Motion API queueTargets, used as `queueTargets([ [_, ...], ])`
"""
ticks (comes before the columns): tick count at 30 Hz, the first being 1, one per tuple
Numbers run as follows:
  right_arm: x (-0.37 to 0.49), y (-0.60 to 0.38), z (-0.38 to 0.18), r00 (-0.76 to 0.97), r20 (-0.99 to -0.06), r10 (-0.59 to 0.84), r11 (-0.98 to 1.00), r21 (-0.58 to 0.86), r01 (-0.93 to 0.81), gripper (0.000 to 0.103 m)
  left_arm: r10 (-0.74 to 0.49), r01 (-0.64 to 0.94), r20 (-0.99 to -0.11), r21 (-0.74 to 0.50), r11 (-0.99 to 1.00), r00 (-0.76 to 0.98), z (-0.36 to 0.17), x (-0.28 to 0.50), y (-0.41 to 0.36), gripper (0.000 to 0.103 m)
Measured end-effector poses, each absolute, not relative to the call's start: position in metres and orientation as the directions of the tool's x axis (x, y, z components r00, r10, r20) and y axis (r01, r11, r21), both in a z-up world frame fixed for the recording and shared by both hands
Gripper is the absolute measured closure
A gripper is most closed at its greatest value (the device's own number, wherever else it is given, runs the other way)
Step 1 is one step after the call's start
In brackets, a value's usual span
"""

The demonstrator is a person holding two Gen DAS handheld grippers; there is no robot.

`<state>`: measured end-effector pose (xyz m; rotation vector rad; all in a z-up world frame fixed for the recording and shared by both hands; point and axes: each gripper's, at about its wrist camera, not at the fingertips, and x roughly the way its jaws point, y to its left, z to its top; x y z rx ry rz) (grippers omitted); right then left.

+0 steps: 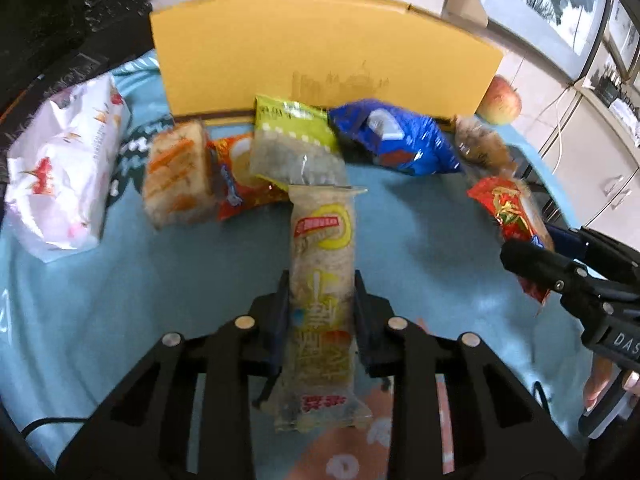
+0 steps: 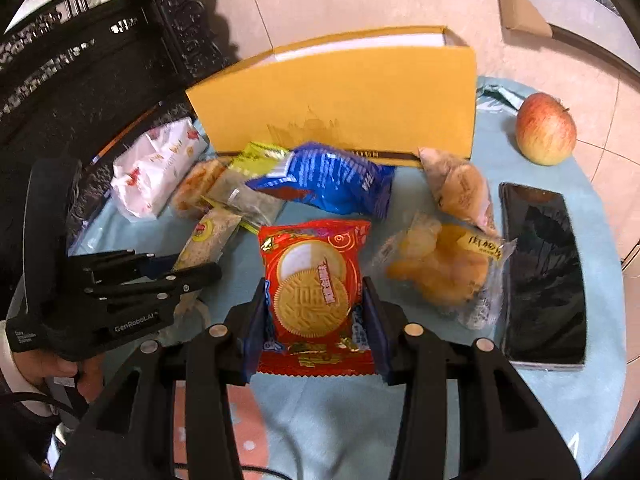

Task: Organize snacks
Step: 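Lower both packs into the yellow box and open both grippers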

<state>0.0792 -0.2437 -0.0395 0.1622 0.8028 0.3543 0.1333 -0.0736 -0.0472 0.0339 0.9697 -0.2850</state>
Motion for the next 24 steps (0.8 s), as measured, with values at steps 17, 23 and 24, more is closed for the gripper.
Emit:
queueTargets([
  [17, 0.149, -0.268, 0.086, 0.869, -0.458, 0.187, 0.981, 0.131, -0.142, 0.058, -0.198, 0.207, -0.671, -0.067, 0.976, 0.714, 0.095, 0.217, -0.070, 0.075],
  [23, 0.232, -0.271, 0.066, 0.845, -0.517, 0.135, 0.989, 0.122, -0.083, 0.058, -0.159, 0.166, -0.700, -0.058, 0.984, 0.696, 0.078, 0.292, -0.078, 0.075],
  [24, 0.240, -0.270, 0.062, 0.840, -0.527, 0.128, 0.990, 0.118, -0.077, 0.058, -0.154, 0.159, -0.702, -0.058, 0.986, 0.695, 0.075, 0.302, -0.078, 0.075],
])
